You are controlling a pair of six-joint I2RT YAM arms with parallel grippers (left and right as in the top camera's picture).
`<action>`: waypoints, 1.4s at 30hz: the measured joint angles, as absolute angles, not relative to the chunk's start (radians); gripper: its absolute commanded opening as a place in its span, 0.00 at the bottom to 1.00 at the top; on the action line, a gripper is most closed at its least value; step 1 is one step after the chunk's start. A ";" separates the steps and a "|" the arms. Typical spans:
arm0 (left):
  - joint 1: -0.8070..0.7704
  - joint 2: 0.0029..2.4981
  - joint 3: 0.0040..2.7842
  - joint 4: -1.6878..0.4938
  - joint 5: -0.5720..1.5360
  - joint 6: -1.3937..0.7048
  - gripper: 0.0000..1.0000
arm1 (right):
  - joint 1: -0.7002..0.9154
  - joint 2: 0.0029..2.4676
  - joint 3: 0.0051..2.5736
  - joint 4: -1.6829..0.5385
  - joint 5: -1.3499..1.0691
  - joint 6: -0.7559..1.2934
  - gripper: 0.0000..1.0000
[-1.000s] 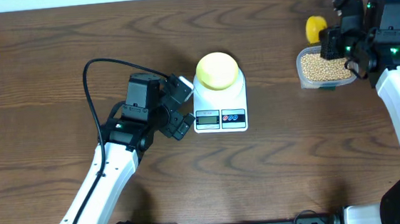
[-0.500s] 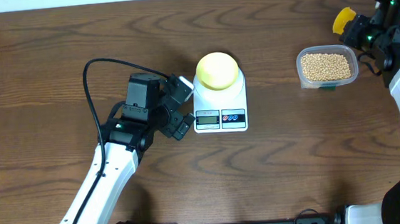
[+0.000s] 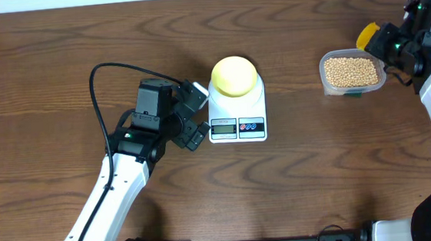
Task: Scoop item into bowl and weigh 50g on scale
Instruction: 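Dig the yellow scoop into the soybean tub with the right gripper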
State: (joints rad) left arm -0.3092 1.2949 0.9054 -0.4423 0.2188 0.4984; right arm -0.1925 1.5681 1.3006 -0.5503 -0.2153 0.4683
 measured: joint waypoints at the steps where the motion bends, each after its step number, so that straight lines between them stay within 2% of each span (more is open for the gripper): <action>1: -0.309 1.295 0.905 -0.442 0.219 0.498 0.98 | -0.192 1.568 1.301 -0.566 -0.215 0.476 0.01; 16: -0.309 1.295 0.905 -0.443 0.219 0.498 0.98 | -0.192 1.568 1.301 -0.645 -0.215 0.577 0.01; 42: -0.309 1.295 0.905 -0.443 0.219 0.498 0.98 | -0.192 1.568 1.301 -0.676 -0.215 0.566 0.01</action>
State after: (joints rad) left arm -0.3092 1.2953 0.9054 -0.4427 0.2188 0.4984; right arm -0.1921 1.5681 1.3006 -0.6762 -0.2150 0.5655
